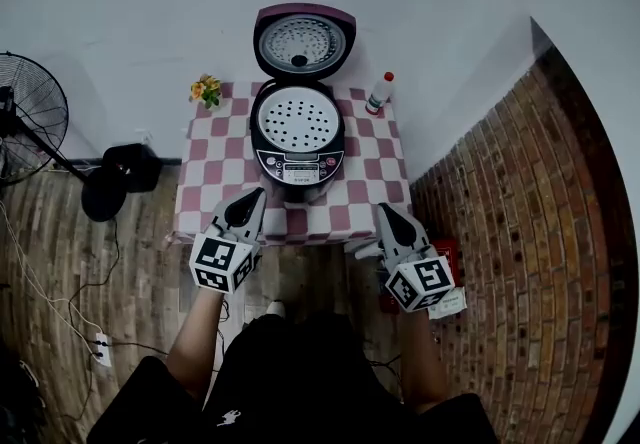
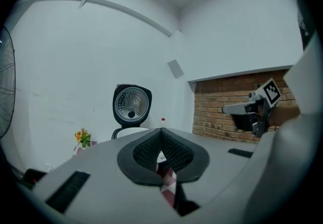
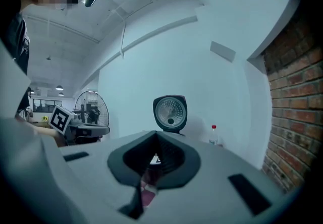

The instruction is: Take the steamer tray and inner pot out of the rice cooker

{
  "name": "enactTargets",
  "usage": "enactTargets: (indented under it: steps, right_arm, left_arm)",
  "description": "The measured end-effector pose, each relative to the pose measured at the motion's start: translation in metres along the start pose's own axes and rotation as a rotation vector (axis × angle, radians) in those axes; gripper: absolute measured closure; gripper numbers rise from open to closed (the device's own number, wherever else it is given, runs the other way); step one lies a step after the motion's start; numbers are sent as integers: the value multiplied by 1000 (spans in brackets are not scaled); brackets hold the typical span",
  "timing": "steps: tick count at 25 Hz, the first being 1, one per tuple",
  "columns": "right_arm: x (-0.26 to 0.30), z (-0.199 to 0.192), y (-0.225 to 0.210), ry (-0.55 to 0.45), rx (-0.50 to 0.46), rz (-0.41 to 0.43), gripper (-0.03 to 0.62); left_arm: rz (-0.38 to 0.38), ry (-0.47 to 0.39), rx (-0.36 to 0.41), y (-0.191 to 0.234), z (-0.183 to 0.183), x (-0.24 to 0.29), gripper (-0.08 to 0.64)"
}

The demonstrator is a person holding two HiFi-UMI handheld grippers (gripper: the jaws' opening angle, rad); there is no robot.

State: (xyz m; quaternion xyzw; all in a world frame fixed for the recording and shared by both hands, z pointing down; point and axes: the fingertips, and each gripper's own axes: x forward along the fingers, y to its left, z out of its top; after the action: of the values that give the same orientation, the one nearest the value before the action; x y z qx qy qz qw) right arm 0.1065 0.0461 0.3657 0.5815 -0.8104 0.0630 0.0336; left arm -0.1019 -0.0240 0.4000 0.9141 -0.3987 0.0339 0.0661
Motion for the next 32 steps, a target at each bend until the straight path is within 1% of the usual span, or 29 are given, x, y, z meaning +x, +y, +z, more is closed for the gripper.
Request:
enactTargets:
  steps: [3,7,12,18,21,24,28,32]
  right_arm:
    - [8,-1,-1,10,0,-3,591]
    - [20,-3,-7,13,25,2,591]
    - [46,-8,-16,29,29,32,591]
    - [92,-13,-43,58,28,78,591]
    - [116,-13,-63,68,25,104,591]
    - [141,-15,-82,90,9,139,591]
    - [176,-23,-106,147,-2,167,591]
    - [211,-38,-121,207,-17,207,591]
  left_arm:
    - [4,-3,-15,10,-1,2,558]
    - [14,13,-30,19,-9,8,558]
    - [46,43,-40,33,-19,19,558]
    - [129,63,-37,60,-17,49,558]
    - [159,66,-53,72,-11,71,558]
    - [208,89,-59,80,-9,89,558]
    - [296,127,-27,96,-11,107,557]
    - [383,169,12,112,-12,123,557]
